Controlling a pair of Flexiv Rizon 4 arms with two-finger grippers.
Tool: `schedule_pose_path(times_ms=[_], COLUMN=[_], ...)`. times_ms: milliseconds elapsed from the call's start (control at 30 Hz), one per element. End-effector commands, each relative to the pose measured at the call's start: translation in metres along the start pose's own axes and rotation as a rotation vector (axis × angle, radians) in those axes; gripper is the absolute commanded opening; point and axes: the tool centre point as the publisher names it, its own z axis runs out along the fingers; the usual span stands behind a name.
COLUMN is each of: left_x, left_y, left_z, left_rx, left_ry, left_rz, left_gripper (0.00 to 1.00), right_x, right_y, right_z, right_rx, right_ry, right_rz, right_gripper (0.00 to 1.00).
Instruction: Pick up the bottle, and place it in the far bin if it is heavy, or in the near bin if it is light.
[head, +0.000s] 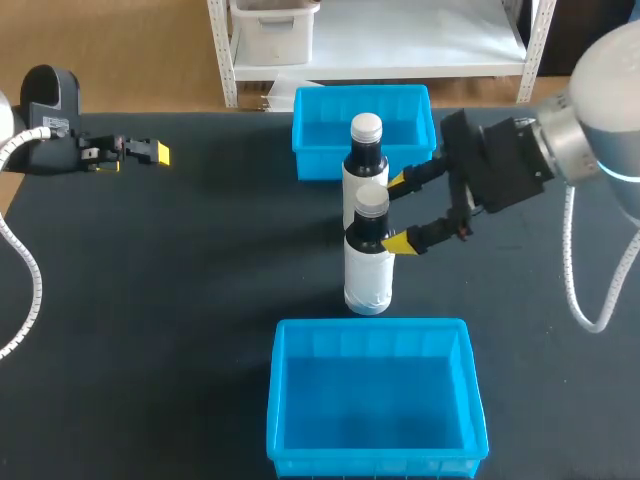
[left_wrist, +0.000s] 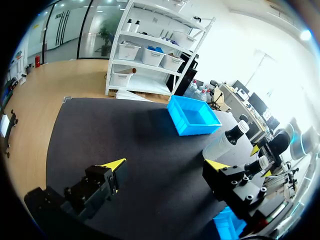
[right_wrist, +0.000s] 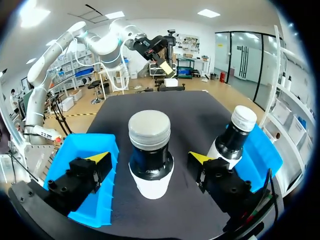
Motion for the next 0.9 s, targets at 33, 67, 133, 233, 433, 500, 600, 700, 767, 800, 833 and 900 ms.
schedule_pose_path(times_ms=[33, 67, 133, 233, 433, 500, 600, 700, 767, 800, 833, 900], left_x=[0.0, 0.0, 0.0, 0.0, 0.0, 0.0, 0.0, 0.0, 0.0, 0.0, 0.0, 0.0], left_y=[0.0, 0.0, 0.0, 0.0, 0.0, 0.0, 0.0, 0.0, 0.0, 0.0, 0.0, 0.0], left_z=[0.0, 0.0, 0.0, 0.0, 0.0, 0.0, 0.0, 0.0, 0.0, 0.0, 0.0, 0.0], left_rx=[0.0, 0.0, 0.0, 0.0, 0.0, 0.0, 0.0, 0.0, 0.0, 0.0, 0.0, 0.0], left_ry=[0.0, 0.0, 0.0, 0.0, 0.0, 0.0, 0.0, 0.0, 0.0, 0.0, 0.0, 0.0], left_rz=[0.0, 0.0, 0.0, 0.0, 0.0, 0.0, 0.0, 0.0, 0.0, 0.0, 0.0, 0.0], left_gripper=[1.0, 1.0, 1.0, 1.0, 1.0, 1.0, 1.0, 1.0, 1.0, 1.0, 1.0, 1.0], right_x=[-0.002, -0.003, -0.005, -0.007, -0.007, -0.008, -0.009, -0.011, -0.012, -0.013, -0.013, -0.013], right_y=[-0.007, -0.007, -0.006, -0.005, -0.004, -0.004, -0.004, -0.004, -0.004, -0.004, -0.003, -0.003], right_z=[0.011, 0.012, 0.014, 0.018, 0.026, 0.028, 0.029, 0.03, 0.03, 0.031, 0.031, 0.032], right_rx=[-0.017, -0.021, -0.026, -0.031, -0.038, -0.041, -0.042, -0.044, -0.045, -0.046, -0.046, -0.048], right_ry=[0.003, 0.003, 0.003, 0.007, 0.015, 0.019, 0.022, 0.03, 0.033, 0.033, 0.034, 0.034], right_rz=[-0.001, -0.002, -0.006, -0.009, 0.0, 0.001, 0.0, -0.005, -0.008, -0.008, -0.009, -0.009], right_gripper=[1.0, 1.0, 1.0, 1.0, 1.0, 1.0, 1.0, 1.0, 1.0, 1.0, 1.0, 1.0])
